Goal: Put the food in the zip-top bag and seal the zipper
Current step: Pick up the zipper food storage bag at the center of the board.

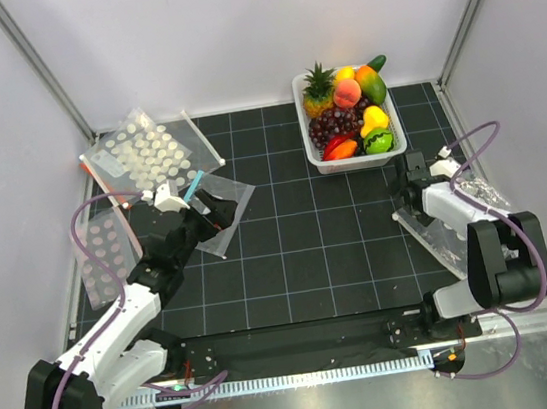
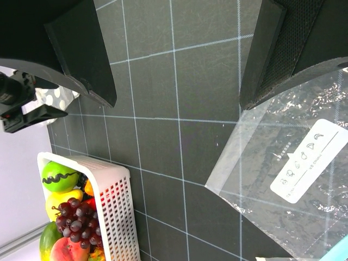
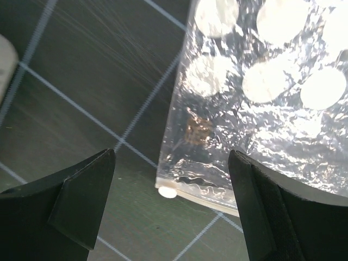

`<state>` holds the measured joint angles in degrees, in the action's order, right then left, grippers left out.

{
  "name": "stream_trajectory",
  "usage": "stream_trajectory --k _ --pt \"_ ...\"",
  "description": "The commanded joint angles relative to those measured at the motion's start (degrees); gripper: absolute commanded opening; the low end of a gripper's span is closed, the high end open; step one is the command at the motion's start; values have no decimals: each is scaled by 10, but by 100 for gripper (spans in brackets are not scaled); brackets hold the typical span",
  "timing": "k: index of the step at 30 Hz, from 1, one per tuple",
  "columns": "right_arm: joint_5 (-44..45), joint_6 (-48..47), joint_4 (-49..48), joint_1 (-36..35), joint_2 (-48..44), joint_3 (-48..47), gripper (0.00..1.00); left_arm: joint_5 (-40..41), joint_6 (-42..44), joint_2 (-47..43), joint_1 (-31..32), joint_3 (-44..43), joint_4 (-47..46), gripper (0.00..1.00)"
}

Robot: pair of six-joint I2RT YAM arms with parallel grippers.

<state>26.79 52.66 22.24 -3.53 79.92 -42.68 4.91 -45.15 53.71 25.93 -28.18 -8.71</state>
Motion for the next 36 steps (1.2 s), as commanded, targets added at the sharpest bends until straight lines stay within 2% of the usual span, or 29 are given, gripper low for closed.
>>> stream_trajectory --k 1,7,10,11,12,15,16,19,23,25,28,30,34,36 --pt "-10 31 15 1 23 -4 92 -5 11 -12 3 -24 -7 100" --pt "1 56 32 2 80 -22 89 -6 11 -12 3 -24 -6 100" --pt "-2 84 76 2 127 -51 75 -5 11 -14 3 -24 -5 100" --pt "-5 88 84 1 135 -53 69 -4 12 -13 3 -25 -6 100" --pt "-17 86 73 1 137 -44 48 -4 12 -12 3 -26 -6 100" --pt "-55 79 19 0 125 -5 7 -7 12 -12 3 -26 -5 100" --pt "-64 78 7 1 121 3 2 -7 12 -11 3 -27 -6 100" --pt "-113 69 -38 -6 99 35 1 -5 12 -10 3 -26 -5 100" --pt "-147 33 -78 -53 47 56 1 -6 13 -5 3 -28 -6 100" --pt "-147 7 -94 -104 -3 63 1 -10 13 -3 3 -28 -7 100" --pt "-192 -34 -147 -165 -66 73 1 -22 12 5 3 -29 -17 100" --pt "-216 -36 -158 -191 -89 67 1 -32 11 12 3 -27 -26 100" --pt "-217 -64 -159 -273 -126 19 1 -101 11 22 3 -17 -83 100" --pt "-203 -83 -156 -303 -133 -1 1 -111 14 26 7 -9 -101 100"
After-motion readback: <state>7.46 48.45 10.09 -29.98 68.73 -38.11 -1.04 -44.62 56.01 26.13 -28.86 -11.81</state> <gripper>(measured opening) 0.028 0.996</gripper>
